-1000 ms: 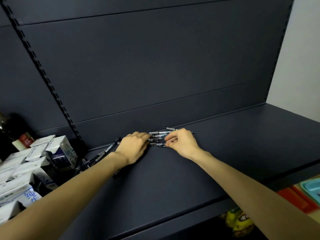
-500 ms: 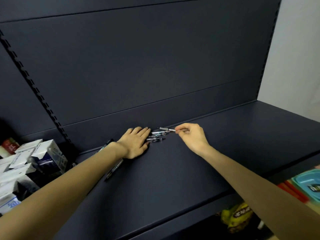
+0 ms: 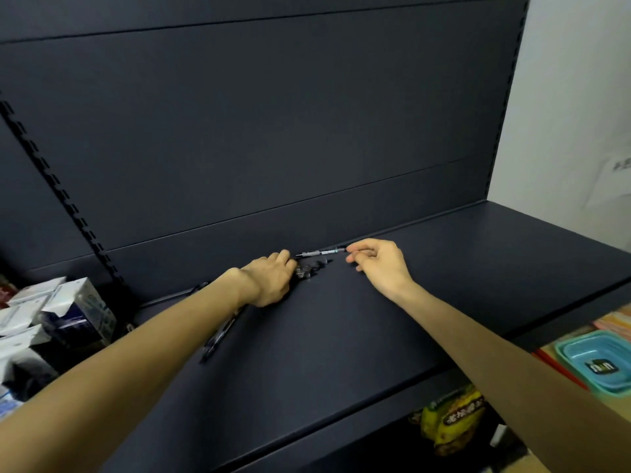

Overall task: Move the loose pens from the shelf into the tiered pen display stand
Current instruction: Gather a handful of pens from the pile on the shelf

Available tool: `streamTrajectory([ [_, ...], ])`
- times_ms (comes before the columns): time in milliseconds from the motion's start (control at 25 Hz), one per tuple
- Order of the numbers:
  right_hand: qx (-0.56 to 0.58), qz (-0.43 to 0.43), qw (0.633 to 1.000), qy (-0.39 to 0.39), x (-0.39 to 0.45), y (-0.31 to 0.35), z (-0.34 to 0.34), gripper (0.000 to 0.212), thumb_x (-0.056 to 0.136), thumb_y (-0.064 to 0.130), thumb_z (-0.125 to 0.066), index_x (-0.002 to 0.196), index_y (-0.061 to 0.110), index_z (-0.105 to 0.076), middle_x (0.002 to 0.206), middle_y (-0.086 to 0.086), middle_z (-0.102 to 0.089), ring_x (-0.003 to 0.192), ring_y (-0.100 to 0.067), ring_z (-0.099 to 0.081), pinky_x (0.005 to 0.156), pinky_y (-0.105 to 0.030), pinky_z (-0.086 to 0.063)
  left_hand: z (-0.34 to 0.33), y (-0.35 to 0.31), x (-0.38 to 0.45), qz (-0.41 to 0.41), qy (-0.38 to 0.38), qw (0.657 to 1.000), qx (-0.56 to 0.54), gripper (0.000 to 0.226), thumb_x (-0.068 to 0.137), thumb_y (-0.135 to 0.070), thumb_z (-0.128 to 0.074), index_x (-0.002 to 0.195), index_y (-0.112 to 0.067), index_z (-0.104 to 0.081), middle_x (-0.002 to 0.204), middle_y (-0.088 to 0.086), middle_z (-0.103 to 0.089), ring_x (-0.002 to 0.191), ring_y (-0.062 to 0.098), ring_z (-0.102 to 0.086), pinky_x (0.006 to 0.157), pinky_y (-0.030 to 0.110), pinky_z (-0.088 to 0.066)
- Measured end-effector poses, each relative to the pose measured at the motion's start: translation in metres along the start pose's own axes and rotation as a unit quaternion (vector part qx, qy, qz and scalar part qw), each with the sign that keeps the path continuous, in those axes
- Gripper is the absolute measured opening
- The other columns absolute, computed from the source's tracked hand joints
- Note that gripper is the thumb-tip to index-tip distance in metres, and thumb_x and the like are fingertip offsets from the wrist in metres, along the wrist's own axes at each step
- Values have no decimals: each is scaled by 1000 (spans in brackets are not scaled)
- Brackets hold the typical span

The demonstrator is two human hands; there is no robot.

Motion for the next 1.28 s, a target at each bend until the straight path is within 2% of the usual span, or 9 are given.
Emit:
streamTrajectory([
  [240,-5,1,1000,8,0,-3,0,28,96,1,-55,98,21,-74,82,9,-76,67,-1,-66,80,-23,-57,4,-12,-1,-14,-45,997,-60,30,100,-25,-47,124,-7,-45,126,13,-47,116,32,-49,99,39,-38],
  [600,-15,2,1000,18,3,-6,-2,27,96,1,-55,102,17,-76,82,9,-75,61,4,-64,75,-17,-54,8,-17,-2,6,-16,990,-142,18,96,-9,-46,114,-7,-45,124,15,-49,115,33,-50,100,40,-42],
  [760,-10,8,1000,22,4,-6,0,25,96,3,-57,98,22,-75,82,10,-75,69,-2,-66,82,-26,-58,16,-19,-5,2,-36,984,-173,10,98,-10,-45,104,-10,-38,115,12,-45,105,33,-52,86,35,-39],
  [880,-31,13,999,17,11,-7,4,23,95,6,-59,99,22,-76,83,11,-76,80,-7,-70,89,-33,-59,32,-14,-11,6,-69,978,-199,12,100,-11,-44,108,-7,-37,114,10,-42,89,35,-54,77,38,-38],
  [1040,-163,45,985,25,19,4,1,22,94,16,-61,109,25,-75,96,11,-75,95,-12,-70,88,-31,-56,59,8,-15,22,-129,964,-230,15,102,-16,-46,112,-8,-37,114,11,-50,88,36,-55,81,46,-45],
  [1120,-260,87,960,47,22,16,-13,28,97,20,-60,123,22,-70,113,6,-71,108,-17,-64,88,-31,-52,70,25,-19,48,-157,955,-246,18,105,-24,-47,106,-10,-35,103,10,-55,86,36,-55,78,44,-44],
  [1200,-343,128,927,79,24,24,-36,36,100,24,-58,135,21,-62,131,2,-64,122,-23,-54,94,-35,-47,74,39,-27,64,-176,952,-243,22,106,-28,-48,102,-13,-31,95,6,-52,81,36,-51,73,42,-40],
  [1280,-399,137,899,117,27,23,-59,43,101,30,-57,143,19,-54,139,-1,-59,128,-27,-48,103,-39,-42,72,48,-39,78,-183,952,-233,24,107,-30,-47,101,-14,-30,93,5,-50,79,37,-50,72,42,-39],
])
Point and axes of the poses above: each hand's wrist, its own x-axis towards the middle knuckle, its own z-axis out of the back of the hand, y = z × x, the point moved 9 cm from there along x, towards the middle knuckle
